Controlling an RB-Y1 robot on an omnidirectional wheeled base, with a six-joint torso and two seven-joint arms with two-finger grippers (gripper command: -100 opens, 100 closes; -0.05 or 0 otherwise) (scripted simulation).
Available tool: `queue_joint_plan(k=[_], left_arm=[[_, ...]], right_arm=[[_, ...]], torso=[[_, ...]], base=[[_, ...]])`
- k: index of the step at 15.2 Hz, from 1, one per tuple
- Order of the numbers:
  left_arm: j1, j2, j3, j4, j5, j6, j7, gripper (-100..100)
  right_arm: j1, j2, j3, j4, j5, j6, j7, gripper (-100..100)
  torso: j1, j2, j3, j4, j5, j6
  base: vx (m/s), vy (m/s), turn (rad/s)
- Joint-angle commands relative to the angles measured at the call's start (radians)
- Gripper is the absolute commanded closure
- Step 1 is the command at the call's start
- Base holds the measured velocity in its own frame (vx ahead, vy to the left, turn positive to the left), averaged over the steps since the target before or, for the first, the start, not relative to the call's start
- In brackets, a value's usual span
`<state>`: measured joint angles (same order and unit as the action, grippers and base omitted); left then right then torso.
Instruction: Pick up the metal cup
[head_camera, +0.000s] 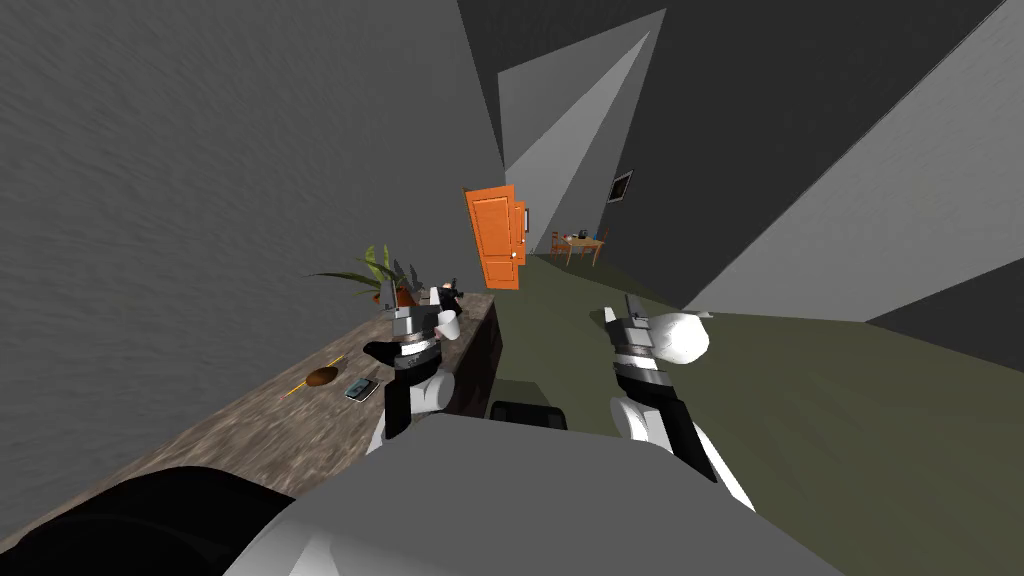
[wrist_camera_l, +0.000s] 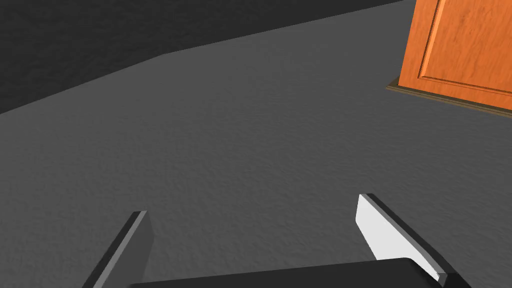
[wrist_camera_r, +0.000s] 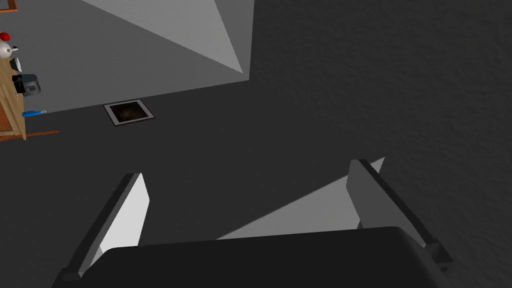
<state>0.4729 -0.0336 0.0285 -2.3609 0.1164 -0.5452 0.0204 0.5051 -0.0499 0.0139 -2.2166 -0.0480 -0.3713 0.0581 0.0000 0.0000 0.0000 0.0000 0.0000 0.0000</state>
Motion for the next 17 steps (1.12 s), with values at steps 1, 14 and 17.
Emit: queue_joint_plan(k=[1,14,17], left_arm=[[0.003,0.044,0.006,-0.001,0.009,0.017,0.002,-100],[0.044,0.275,0.088,-0.008,0.129,0.228,0.031,-100],[0.053,0.307,0.107,-0.009,0.156,0.285,0.037,-100]], right_arm=[[0.000,0.000,0.000,0.000,0.000,0.000,0.000,0],[0.000,0.000,0.000,0.000,0.000,0.000,0.000,0],[0.000,0.000,0.000,0.000,0.000,0.000,0.000,0]], torso=[[0.000,0.000,0.000,0.000,0.000,0.000],[-0.003,-0.004,-0.003,-0.001,-0.001,0.000],[-0.003,-0.004,-0.002,-0.001,-0.001,0.000]], base=[[0.009,-0.007,0.015],[0.043,-0.038,0.041],[0.054,-0.038,0.034]])
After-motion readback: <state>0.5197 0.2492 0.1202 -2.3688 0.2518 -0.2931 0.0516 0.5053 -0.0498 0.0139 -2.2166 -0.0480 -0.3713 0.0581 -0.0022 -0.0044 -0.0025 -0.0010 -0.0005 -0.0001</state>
